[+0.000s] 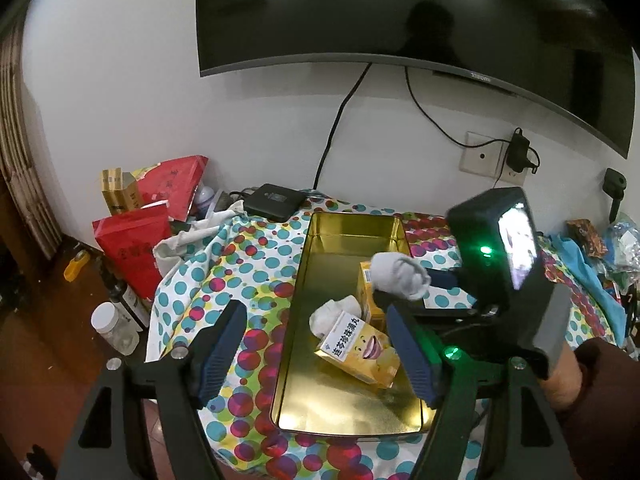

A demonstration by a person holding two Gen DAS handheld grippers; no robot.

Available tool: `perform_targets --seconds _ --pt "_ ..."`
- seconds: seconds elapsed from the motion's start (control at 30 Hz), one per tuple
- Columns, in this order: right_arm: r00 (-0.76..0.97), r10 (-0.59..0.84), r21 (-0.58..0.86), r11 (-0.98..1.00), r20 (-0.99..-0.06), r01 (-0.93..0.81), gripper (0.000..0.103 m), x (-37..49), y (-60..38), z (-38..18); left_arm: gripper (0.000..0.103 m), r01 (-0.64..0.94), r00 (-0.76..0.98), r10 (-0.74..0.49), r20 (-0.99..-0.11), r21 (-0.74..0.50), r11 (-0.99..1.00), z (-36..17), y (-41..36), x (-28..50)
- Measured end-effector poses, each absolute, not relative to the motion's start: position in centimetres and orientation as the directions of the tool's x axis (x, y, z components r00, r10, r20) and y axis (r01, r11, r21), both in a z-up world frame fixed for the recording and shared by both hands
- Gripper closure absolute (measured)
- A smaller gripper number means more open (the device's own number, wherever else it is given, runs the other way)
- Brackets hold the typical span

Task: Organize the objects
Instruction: 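Carry the white sock into the gold tray with the right gripper and release, then grasp the red-and-cream box with the right gripper and lift it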

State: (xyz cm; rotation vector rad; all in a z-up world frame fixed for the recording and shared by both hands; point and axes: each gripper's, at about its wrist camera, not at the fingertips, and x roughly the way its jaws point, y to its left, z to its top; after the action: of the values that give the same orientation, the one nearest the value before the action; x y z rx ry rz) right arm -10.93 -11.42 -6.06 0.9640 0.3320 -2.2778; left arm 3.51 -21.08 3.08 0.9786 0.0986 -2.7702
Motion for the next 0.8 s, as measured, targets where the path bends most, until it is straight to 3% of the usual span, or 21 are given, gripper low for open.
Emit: perform_targets --seconds 0.53,0.67,0.8 --pt "-0.525 -0.45 0.035 -0.782 -0.723 0.623 0.046 -12.4 -11.5 -7.9 0.028 0.191 -0.77 -0.113 -0.628 -0.058 -0.98 1.8 -21.4 3.3" --pt "-0.572 -0.459 0.022 -0.793 -0.68 0.609 0.031 -11.7 -10.0 -6.9 0.028 0.178 -0.786 -0.062 -0.615 -0.13 -0.975 1.5 -21.4 2.9" --pt "-0.654 -0.424 -0.023 -0.829 -0.627 0.559 0.027 -11.0 -7.5 -5.9 0.028 0.121 -0.818 0.055 -0.572 -0.265 -0.957 1.0 -21.0 2.6"
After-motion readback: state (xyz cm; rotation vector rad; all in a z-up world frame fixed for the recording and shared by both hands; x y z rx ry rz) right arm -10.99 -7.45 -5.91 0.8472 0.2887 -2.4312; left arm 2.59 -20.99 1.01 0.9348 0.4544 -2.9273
